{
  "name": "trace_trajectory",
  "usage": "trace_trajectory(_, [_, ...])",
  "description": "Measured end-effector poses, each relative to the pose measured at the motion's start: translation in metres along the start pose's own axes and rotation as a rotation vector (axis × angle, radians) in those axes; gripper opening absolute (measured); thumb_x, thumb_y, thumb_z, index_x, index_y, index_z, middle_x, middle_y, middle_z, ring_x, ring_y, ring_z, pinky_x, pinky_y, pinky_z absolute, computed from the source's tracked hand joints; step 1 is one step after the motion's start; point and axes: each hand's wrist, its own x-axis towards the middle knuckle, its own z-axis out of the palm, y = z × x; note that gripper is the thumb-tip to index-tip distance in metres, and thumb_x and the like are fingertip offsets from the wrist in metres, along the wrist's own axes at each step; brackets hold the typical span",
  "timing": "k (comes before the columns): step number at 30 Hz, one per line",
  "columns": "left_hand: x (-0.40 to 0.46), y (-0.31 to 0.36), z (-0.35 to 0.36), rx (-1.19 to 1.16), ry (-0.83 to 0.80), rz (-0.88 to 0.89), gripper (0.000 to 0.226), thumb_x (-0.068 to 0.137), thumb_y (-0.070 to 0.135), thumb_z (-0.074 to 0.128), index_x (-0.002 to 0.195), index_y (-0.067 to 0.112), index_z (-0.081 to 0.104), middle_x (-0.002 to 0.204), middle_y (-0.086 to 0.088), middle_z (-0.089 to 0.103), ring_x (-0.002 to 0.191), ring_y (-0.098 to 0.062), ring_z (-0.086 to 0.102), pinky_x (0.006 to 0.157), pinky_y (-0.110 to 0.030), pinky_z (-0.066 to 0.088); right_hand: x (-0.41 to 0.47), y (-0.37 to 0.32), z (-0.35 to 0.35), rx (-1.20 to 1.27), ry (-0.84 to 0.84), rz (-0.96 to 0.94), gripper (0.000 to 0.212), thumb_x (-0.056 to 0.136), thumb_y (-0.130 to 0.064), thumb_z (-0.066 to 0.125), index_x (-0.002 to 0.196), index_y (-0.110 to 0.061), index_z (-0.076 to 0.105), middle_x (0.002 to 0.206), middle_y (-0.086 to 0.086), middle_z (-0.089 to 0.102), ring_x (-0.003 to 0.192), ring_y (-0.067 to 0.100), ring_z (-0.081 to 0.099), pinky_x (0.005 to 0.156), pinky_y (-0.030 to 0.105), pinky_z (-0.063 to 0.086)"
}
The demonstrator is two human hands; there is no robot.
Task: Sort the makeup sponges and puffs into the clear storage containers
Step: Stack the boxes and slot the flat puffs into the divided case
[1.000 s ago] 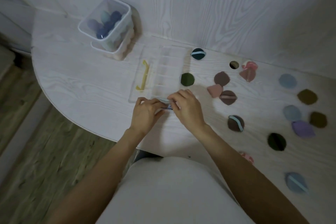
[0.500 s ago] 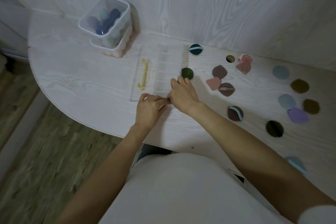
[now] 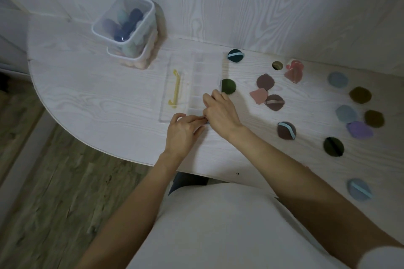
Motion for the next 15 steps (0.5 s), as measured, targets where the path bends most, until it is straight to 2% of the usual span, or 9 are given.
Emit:
trace_trajectory(2, [0.0,-0.002,-0.003,-0.002,-0.019,-0.004,0.019,0.083,0.017,0.064,0.101,0.02,0.072,0.102,0.002,0.072,0.082,-0.016,0.066,0.085,-0.027,0.033,0.0,-0.002,0.0,0.05,0.01,0.032,0.025,0.056,-0.002,0.079,0.045,-0.014,0.061,0.067,0.001,0.051,0.067,0.023,0.048,0.062,0.026,0.023])
trace_trajectory(4, [0.001,-0.004,-0.007,-0.041,-0.053,0.019,0.024,0.083,0.016,0.063,0.106,0.019,0.069,0.106,0.002,0.07,0.087,-0.016,0.065,0.086,-0.027,0.033,-0.007,0.002,0.002,0.167,0.038,0.076,0.019,0.06,-0.002,0.08,0.053,-0.013,0.067,0.069,0.002,0.052,0.068,0.024,0.049,0.063,0.026,0.028])
trace_trajectory(6, [0.001,-0.005,-0.013,-0.122,-0.086,0.019,0.029,0.085,0.022,0.054,0.111,0.019,0.067,0.109,0.0,0.067,0.095,-0.017,0.063,0.09,-0.029,0.037,-0.017,0.005,0.005,0.331,0.112,0.109,0.011,0.068,-0.003,0.077,0.074,-0.011,0.074,0.078,0.006,0.057,0.074,0.027,0.053,0.065,0.028,0.038])
trace_trajectory(8, [0.001,-0.005,-0.02,-0.198,-0.111,0.016,0.033,0.086,0.027,0.049,0.112,0.017,0.065,0.11,-0.001,0.065,0.097,-0.018,0.062,0.088,-0.035,0.046,-0.027,0.004,0.001,0.489,0.127,0.203,0.023,0.077,-0.005,0.07,0.099,-0.009,0.071,0.093,0.01,0.059,0.087,0.026,0.052,0.073,0.031,0.044])
trace_trajectory(9, [0.001,-0.003,-0.024,-0.209,-0.093,0.01,0.032,0.085,0.027,0.049,0.11,0.016,0.066,0.108,-0.001,0.065,0.095,-0.018,0.063,0.085,-0.038,0.048,-0.033,0.004,-0.003,0.553,0.136,0.248,0.026,0.08,-0.005,0.066,0.106,-0.01,0.068,0.098,0.01,0.058,0.092,0.024,0.05,0.077,0.027,0.043])
trace_trajectory(12, [0.008,0.008,-0.036,-0.254,0.007,0.015,0.025,0.084,0.023,0.052,0.101,0.012,0.067,0.1,-0.003,0.065,0.087,-0.016,0.06,0.079,-0.032,0.046,-0.054,0.013,-0.013,0.633,0.228,0.394,0.023,0.082,-0.004,0.062,0.103,-0.011,0.069,0.101,0.009,0.059,0.095,0.023,0.05,0.081,0.019,0.037])
trace_trajectory(15, [0.026,0.032,-0.042,-0.386,-0.002,0.097,0.022,0.086,0.019,0.052,0.101,0.01,0.065,0.1,-0.002,0.064,0.088,-0.013,0.058,0.079,-0.023,0.046,-0.091,0.032,-0.017,0.641,0.285,0.598,0.022,0.084,-0.008,0.059,0.103,-0.013,0.069,0.103,0.009,0.059,0.099,0.023,0.052,0.086,0.018,0.034])
